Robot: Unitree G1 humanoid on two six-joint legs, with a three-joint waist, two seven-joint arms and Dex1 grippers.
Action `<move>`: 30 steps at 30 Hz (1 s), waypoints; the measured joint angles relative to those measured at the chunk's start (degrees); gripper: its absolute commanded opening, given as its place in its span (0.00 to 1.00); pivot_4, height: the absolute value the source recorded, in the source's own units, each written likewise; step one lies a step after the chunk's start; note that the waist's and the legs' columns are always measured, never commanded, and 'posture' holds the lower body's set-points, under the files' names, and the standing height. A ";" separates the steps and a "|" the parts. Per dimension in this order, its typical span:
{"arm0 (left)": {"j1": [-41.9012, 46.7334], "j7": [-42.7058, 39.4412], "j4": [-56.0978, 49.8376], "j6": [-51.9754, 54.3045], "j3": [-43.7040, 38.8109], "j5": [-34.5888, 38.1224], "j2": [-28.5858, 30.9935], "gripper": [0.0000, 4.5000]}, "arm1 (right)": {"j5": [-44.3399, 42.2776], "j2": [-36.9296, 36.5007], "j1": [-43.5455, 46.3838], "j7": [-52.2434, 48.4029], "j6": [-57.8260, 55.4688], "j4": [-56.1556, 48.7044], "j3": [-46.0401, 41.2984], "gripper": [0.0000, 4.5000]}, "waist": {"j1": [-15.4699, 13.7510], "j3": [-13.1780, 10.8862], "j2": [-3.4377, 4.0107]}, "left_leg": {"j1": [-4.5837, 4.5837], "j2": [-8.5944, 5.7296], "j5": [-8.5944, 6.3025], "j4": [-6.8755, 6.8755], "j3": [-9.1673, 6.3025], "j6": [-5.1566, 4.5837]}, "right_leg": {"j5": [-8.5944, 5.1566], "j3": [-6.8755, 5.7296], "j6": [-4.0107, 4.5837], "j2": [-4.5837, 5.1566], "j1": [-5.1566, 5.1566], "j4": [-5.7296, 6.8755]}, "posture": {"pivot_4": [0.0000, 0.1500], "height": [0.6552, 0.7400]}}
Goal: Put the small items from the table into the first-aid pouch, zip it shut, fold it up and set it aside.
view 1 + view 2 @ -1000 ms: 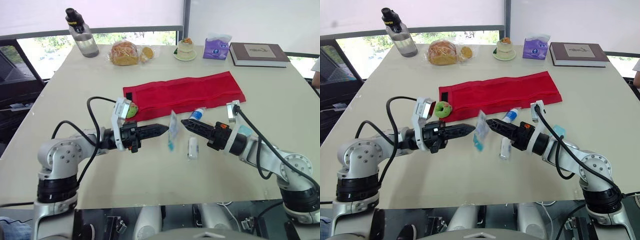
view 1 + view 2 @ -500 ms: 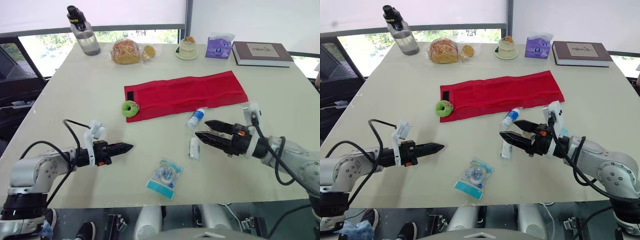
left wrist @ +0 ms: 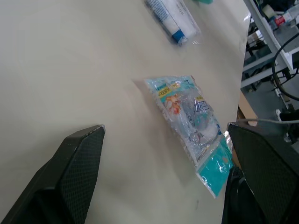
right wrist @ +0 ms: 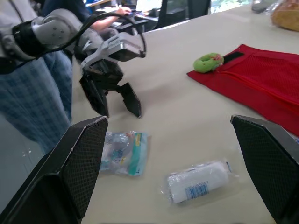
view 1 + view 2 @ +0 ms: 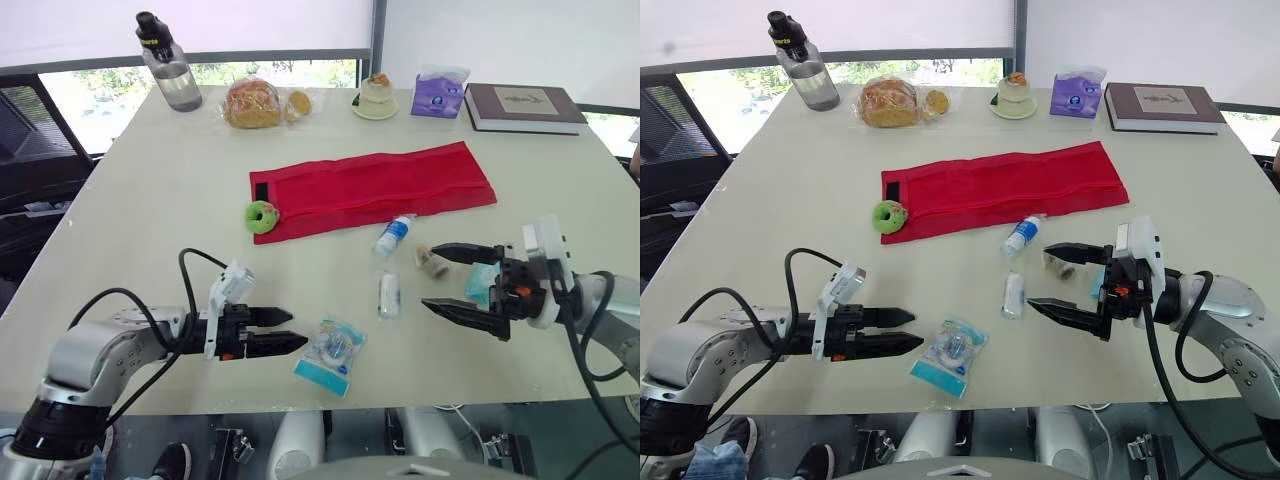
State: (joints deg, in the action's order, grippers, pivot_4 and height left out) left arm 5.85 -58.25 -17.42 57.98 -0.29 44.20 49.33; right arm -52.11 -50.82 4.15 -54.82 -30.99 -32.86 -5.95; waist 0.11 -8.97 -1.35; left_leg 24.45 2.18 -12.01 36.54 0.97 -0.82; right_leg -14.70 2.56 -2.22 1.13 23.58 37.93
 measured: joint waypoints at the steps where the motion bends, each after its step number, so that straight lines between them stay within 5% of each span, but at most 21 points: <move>1: 0.44 0.05 -0.06 -0.03 0.60 -0.29 -0.27 0.99 | 0.06 -0.37 -0.11 -0.67 0.00 -0.10 -0.14 1.00 | -0.17 0.02 0.03 | -0.02 -0.02 0.00 0.00 0.01 0.00 | 0.00 0.01 0.00 0.00 -0.02 0.00 | 1.00 1.00; 12: 8.61 -2.10 1.40 -1.19 12.09 -5.54 -3.98 0.99 | 2.06 0.15 -1.63 -3.12 1.37 -1.16 -3.45 1.00 | -1.04 0.30 0.37 | -0.14 -0.06 0.00 0.05 0.17 -0.01 | -0.02 0.05 -0.03 -0.07 -0.18 0.00 | 1.00 1.00; 15: 10.60 -2.96 2.24 -2.23 14.85 -8.00 -4.07 0.83 | 2.18 0.62 -1.64 -2.70 1.36 -1.28 -3.72 1.00 | -1.03 0.36 0.47 | -0.44 -0.07 0.00 0.04 0.18 -0.01 | -0.04 0.07 -0.05 -0.06 -0.45 -0.03 | 1.00 1.00; 23: 13.11 -5.80 4.99 -3.41 19.81 -12.00 -4.54 0.03 | 2.52 1.77 -3.37 -0.93 1.45 -2.33 -5.38 1.00 | -0.60 0.39 0.46 | -0.67 -0.04 -0.13 -0.02 0.11 -0.16 | -0.06 0.19 -0.05 -0.06 -0.64 -0.11 | 1.00 1.00; 30: 12.79 -7.50 5.69 -3.82 20.11 -12.06 -4.87 0.01 | 2.83 2.47 -3.88 -0.49 1.66 -3.08 -5.76 1.00 | -0.67 0.39 0.46 | -0.66 -0.04 -0.16 -0.04 0.12 -0.20 | -0.14 0.20 -0.16 -0.07 -0.64 -0.12 | 1.00 1.00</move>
State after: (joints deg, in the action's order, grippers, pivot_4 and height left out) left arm 18.64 -65.75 -11.73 54.16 19.82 32.14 44.47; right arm -49.28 -48.35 0.27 -55.30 -29.33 -35.94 -11.71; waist -0.57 -8.58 -0.89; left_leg 23.79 2.14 -12.17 36.50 1.09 -1.02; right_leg -14.84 2.76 -2.37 1.06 22.94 37.81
